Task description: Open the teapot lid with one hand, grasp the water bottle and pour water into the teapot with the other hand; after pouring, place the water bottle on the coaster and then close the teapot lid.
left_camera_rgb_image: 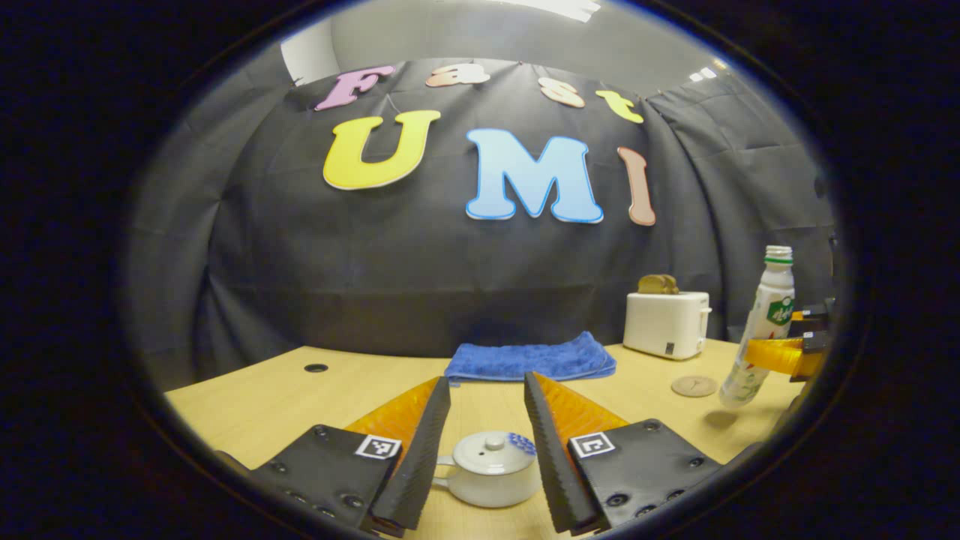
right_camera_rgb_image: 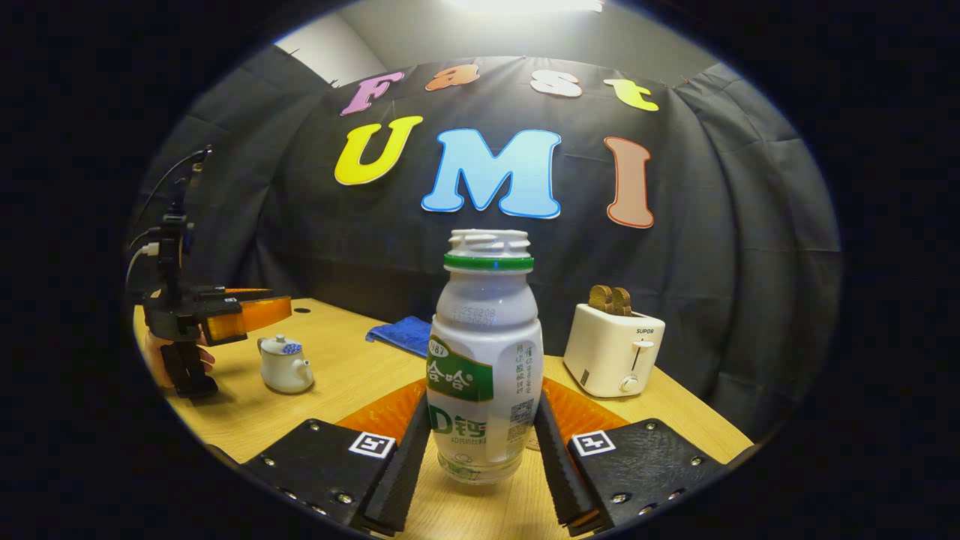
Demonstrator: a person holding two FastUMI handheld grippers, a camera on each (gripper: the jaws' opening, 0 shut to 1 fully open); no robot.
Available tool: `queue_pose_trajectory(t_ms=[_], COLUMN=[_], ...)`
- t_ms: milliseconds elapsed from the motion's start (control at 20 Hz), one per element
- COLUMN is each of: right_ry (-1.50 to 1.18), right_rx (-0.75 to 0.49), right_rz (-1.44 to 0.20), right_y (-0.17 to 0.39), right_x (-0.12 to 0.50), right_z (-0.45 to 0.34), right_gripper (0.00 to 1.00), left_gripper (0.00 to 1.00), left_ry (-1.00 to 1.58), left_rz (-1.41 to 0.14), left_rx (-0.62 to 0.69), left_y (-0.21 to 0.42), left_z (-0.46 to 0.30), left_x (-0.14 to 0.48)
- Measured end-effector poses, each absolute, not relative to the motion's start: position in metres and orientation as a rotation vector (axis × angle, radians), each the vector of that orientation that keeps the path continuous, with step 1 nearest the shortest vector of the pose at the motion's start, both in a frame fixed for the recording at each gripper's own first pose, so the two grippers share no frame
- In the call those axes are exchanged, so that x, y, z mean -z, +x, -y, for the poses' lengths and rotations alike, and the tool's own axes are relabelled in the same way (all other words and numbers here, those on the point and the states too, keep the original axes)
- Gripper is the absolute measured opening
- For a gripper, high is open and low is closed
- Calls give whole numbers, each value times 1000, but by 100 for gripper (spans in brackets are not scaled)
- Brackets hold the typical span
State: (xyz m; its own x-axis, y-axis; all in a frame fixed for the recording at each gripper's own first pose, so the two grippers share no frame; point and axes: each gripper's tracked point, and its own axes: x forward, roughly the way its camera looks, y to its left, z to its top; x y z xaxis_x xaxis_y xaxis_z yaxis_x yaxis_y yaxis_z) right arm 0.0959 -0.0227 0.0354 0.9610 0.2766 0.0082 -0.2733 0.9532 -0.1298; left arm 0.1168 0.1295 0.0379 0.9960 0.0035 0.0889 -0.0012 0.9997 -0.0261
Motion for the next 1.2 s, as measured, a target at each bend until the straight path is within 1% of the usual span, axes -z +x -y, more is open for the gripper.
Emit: queue_pose_trajectory(t_ms=[50,100,200,350,550,650,750,950,1200], right_ry=[-106,-81,-74,-105,-81,-90,-92,-62,-64], right_rx=[-270,-265,-243,-165,-128,-121,-88,-35,-43], right_rz=[9,-11,-46,-56,-119,-124,-117,-111,-135], right_y=[104,112,131,164,194,203,212,218,222], right_x=[-36,-37,-36,-41,-23,-15,-15,-12,3], right_z=[28,32,44,67,69,66,72,86,82], right_gripper=[71,71,71,71,71,71,71,71,71], left_gripper=[80,83,86,93,92,92,92,92,92], left_ry=[-21,-11,-5,-37,-64,-76,-74,-85,-94], left_rz=[126,163,213,231,217,225,228,216,209], left_rx=[-14,-20,-23,31,33,30,21,27,31], left_y=[109,102,93,90,92,90,90,94,95], left_z=[-132,-133,-135,-125,-131,-133,-136,-135,-133], left_x=[-50,-60,-74,-82,-80,-82,-82,-78,-75])
